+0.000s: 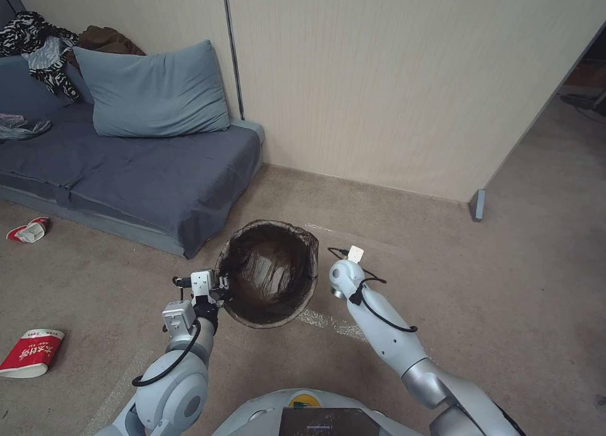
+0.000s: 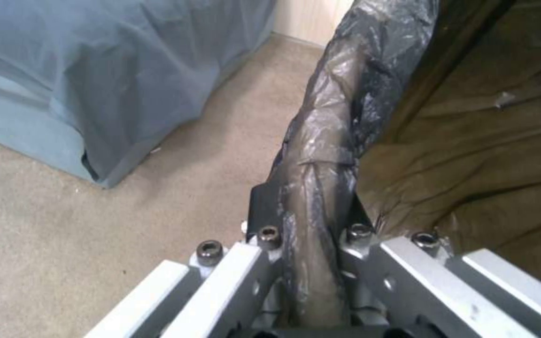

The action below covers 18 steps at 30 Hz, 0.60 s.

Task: Pick up the trash bin, then pick up the garbage from the floor and place it into the trash bin.

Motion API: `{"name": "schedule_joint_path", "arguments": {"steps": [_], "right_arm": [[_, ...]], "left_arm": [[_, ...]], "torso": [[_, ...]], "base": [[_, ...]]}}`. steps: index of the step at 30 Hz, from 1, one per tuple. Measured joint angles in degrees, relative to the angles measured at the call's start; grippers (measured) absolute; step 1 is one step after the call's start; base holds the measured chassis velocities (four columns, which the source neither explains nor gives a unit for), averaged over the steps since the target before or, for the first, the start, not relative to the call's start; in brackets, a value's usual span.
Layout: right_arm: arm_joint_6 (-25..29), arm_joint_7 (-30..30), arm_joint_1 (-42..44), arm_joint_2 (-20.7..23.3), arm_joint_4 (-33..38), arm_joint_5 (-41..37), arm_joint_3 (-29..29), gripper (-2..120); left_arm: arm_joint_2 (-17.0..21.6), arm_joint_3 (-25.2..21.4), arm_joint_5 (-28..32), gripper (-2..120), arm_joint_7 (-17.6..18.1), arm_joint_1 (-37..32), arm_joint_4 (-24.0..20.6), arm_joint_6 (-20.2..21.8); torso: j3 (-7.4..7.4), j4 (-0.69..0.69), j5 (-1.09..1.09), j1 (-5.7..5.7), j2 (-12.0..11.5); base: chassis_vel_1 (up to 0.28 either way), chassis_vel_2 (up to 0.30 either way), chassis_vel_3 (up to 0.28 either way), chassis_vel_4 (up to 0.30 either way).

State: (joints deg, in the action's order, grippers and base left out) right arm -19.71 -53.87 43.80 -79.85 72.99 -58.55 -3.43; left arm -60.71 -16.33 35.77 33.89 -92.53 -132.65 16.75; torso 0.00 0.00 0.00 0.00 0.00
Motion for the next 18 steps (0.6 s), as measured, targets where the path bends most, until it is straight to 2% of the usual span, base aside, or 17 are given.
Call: {"name": "schedule_joint_path", "arguments": {"steps": [2,3,8,11,13,15,16,18], "right_arm": [[0.6,-0.3,0.5,1.0,5.3,0.4,-0.8,0],[0.6,-0.3,0.5,1.0,5.3,0.4,-0.8,0],[1.5,0.1,1.5,3.5,14.1,1.0,-2.2,0],[3.3,3.3,3.1,7.8,25.2,1.2,-3.6,0],[3.6,4.2,3.5,8.7,27.0,1.2,-3.8,0],[5.2,8.4,5.2,12.5,32.4,2.1,-5.0,0],[5.2,8.4,5.2,12.5,32.4,2.1,-5.0,0],[6.7,12.0,6.9,15.3,35.8,3.7,-6.2,0]], "left_arm": [[0.1,0.3,0.0,0,0.0,0.0,0.0,0.0],[0.1,0.3,0.0,0,0.0,0.0,0.0,0.0],[0.3,0.7,0.1,0,0.0,-0.1,0.1,0.2],[0.8,1.4,0.1,0,0.0,0.0,0.4,0.2],[0.9,1.6,0.1,0,0.0,0.0,0.4,0.2],[1.2,2.0,0.1,0,0.0,0.2,0.7,0.4],[1.2,2.0,0.1,0,0.0,0.2,0.7,0.4],[1.2,2.3,0.1,0,0.0,0.5,1.0,0.5]], "torso": [[0.00,0.01,0.00,0.00,0.0],[0.00,0.01,0.00,0.00,0.0],[0.00,0.00,0.00,0.00,0.0],[0.00,0.00,0.01,0.00,0.0],[0.00,0.00,0.01,0.00,0.0],[0.00,0.00,0.00,0.00,0.0],[0.00,0.00,0.00,0.00,0.0],[0.00,-0.02,0.01,0.00,0.0]], "base": [[0.000,0.000,0.000,0.000],[0.000,0.000,0.000,0.000],[0.000,0.000,0.000,0.000],[0.000,0.000,0.000,0.000],[0.000,0.000,0.000,0.000],[0.000,0.000,0.000,0.000],[0.000,0.000,0.000,0.000],[0.000,0.000,0.000,0.000]]}}
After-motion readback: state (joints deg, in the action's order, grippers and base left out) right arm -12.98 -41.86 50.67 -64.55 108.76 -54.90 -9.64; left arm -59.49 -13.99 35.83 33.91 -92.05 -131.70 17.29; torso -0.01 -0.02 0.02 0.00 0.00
